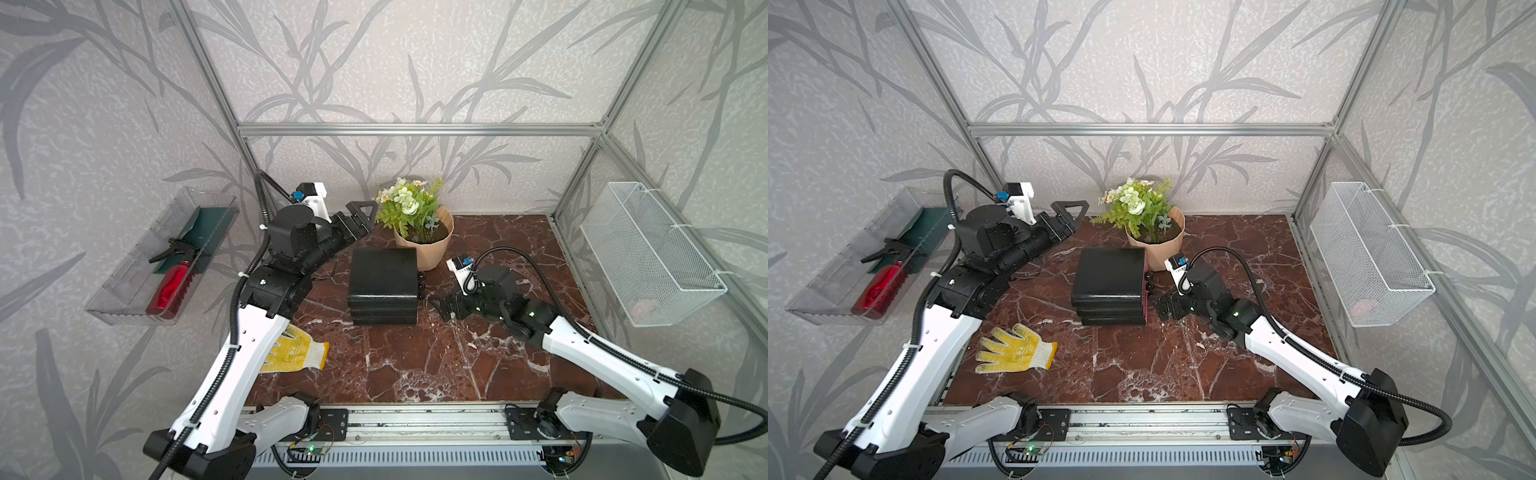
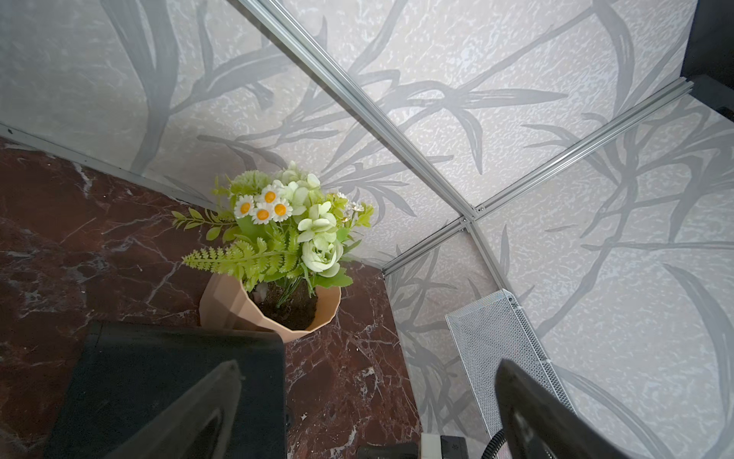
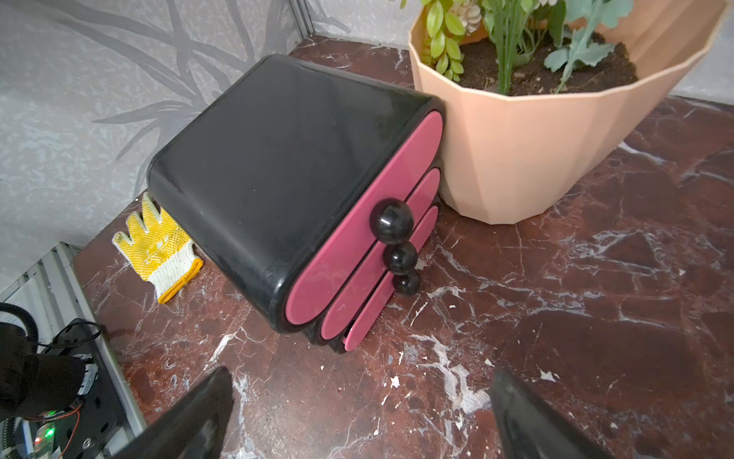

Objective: Take the sponge out of the drawer
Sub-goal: Open the drawer in the storage box.

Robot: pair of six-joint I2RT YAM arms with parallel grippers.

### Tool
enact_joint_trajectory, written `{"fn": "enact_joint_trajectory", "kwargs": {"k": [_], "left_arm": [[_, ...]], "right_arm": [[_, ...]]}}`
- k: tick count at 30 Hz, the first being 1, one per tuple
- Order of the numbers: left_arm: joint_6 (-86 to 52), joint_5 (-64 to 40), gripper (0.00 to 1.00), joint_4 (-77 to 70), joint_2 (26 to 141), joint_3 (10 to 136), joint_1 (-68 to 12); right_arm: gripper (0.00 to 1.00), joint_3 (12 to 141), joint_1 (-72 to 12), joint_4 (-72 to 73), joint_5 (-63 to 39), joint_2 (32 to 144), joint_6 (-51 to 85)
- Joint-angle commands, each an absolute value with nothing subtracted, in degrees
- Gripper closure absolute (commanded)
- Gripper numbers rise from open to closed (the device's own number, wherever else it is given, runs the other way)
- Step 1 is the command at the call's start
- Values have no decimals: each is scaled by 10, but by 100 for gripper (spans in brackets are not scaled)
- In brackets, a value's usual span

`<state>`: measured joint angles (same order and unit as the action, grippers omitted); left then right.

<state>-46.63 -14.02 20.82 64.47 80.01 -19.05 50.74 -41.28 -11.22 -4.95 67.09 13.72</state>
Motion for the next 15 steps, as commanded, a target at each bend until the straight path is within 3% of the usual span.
{"fn": "enact_joint_trajectory", "kwargs": {"k": [1, 15], "left_arm": [[-465, -143, 1, 212, 650, 826, -189], [-434, -169, 1, 180, 629, 784, -188]], "right_arm": [[1, 527, -410, -110, -42, 686, 143], [1, 531, -410, -115, -16, 693, 134]]}}
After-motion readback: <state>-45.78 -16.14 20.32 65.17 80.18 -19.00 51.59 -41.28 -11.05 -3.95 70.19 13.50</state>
